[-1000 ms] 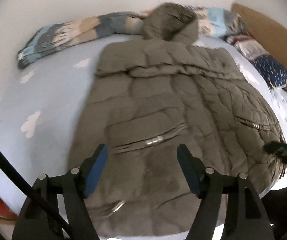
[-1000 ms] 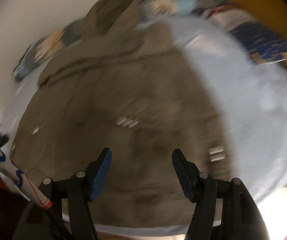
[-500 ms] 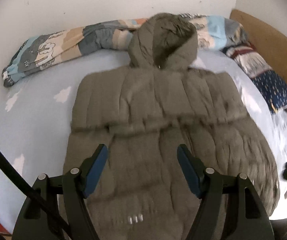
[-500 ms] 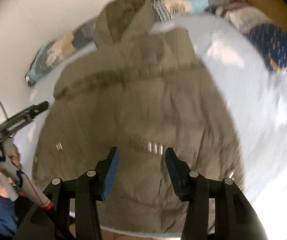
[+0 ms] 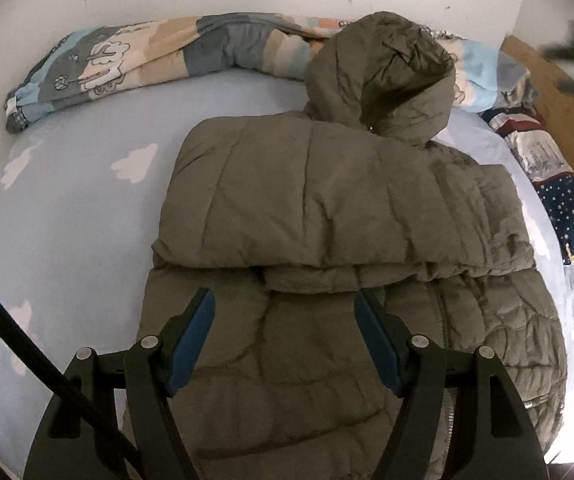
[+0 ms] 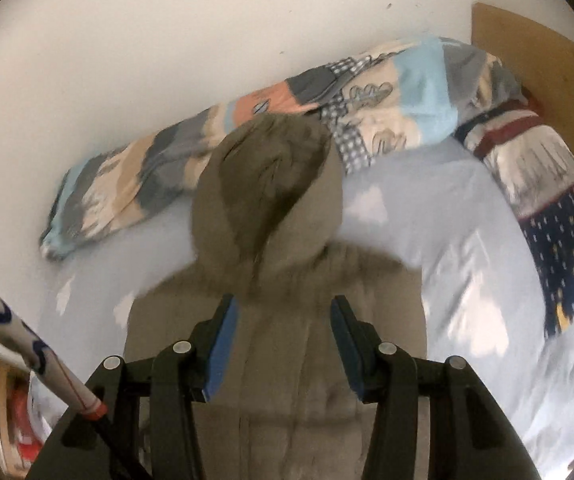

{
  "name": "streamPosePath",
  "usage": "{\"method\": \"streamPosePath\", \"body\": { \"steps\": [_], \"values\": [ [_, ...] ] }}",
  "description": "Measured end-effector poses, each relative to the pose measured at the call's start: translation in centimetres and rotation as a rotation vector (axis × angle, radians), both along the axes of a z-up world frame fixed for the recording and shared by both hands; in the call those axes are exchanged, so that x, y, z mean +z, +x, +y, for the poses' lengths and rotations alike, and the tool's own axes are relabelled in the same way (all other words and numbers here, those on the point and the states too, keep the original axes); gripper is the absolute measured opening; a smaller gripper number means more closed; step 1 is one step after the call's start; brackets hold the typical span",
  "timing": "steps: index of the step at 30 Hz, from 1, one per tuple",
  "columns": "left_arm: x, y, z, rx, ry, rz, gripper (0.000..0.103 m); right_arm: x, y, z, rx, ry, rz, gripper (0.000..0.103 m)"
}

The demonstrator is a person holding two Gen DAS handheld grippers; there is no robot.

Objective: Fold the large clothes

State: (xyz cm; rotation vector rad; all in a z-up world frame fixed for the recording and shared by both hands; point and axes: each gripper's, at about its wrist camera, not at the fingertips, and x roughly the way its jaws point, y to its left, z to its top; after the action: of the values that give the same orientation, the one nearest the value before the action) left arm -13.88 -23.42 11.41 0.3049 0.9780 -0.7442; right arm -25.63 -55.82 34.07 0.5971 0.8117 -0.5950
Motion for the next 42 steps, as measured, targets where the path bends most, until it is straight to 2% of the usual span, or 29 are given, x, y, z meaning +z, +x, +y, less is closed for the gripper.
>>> {"method": "streamPosePath", "body": {
  "steps": [3,9,15,18,19,20,21,22,28,33,36,39,42],
  "values": [
    [-0.4,0.3,-0.6,-0.014,0.003,0.004,0.071,-1.5,4.2,-4.7,-0.025,-0.012,0.026,0.053],
    [-1.0,0.8,-1.5,-0.051,-0.011,-0.032,0.071,-5.3,9.7,-12.4,-0.073,-0.013,0.038,0.053],
    [-1.8,1.6,-1.8,-0.04,0.001,-0.027,0.071,-9.0,13.6,-17.1,-0.129,0.016,0.027,0.053],
    [-2.0,1.8,-1.9,-0.037,0.001,-0.026,0.071,-10.4,15.1,-18.5,-0.151,-0.012,0.042,0.051],
    [-2.0,1.7,-1.9,-0.038,0.004,-0.029,0.071,-10.8,15.6,-18.7,-0.159,-0.025,0.058,0.044],
    [-2.0,1.7,-2.0,-0.039,0.006,-0.032,0.071,-11.4,16.1,-18.8,-0.163,-0.03,0.082,0.017],
    [-2.0,1.7,-2.0,-0.041,0.005,-0.032,0.071,-11.9,16.5,-18.8,-0.16,-0.027,0.111,0.008],
    [-1.9,1.7,-2.0,-0.043,0.004,-0.032,0.071,-12.0,16.4,-18.8,-0.168,-0.035,0.117,0.007],
    [-0.7,1.3,-1.4,-0.016,-0.033,-0.037,0.071,-8.3,12.2,-14.6,-0.151,-0.056,-0.022,0.007],
    [0.6,1.1,-0.9,-0.008,-0.06,-0.057,0.071,-4.1,6.6,-6.7,-0.04,-0.125,-0.07,0.007],
    [1.0,1.6,-0.4,0.01,-0.076,-0.04,0.071,-2.9,2.6,-1.9,0.019,-0.126,-0.108,0.007],
    [1.9,2.2,0.7,0.041,-0.114,-0.033,0.071,-3.5,-2.1,2.8,0.059,-0.133,-0.11,0.007],
    [2.8,3.1,1.6,0.069,-0.152,-0.027,0.071,-7.3,-6.1,6.4,0.074,-0.101,-0.046,0.004]
  ]
}}
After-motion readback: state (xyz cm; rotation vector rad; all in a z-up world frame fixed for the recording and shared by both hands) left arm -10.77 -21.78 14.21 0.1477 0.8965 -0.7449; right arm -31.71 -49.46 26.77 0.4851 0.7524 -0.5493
